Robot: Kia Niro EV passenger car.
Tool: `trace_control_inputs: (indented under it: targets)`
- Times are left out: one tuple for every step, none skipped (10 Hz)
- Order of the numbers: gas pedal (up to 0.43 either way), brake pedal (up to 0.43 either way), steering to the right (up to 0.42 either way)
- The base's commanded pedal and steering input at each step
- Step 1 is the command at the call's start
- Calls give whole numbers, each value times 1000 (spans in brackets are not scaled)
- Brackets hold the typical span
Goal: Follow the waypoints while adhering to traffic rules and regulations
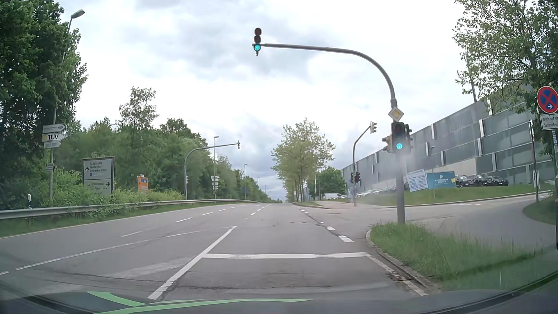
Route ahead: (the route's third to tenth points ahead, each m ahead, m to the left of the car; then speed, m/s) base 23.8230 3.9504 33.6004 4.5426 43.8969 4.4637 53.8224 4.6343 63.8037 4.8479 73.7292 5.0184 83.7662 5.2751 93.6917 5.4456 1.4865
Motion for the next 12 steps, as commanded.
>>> trace_control_inputs:
  targets:
    - [331, 0, 0]
    - [339, 0, 0]
    - [350, 0, 0]
    - [350, 0, 0]
    - [350, 0, 0]
    - [350, 0, 0]
    - [350, 0, 0]
    - [358, 0, 0]
    - [378, 0, -1]
    - [390, 0, -3]
    - [390, 0, -4]
    - [390, 0, -4]
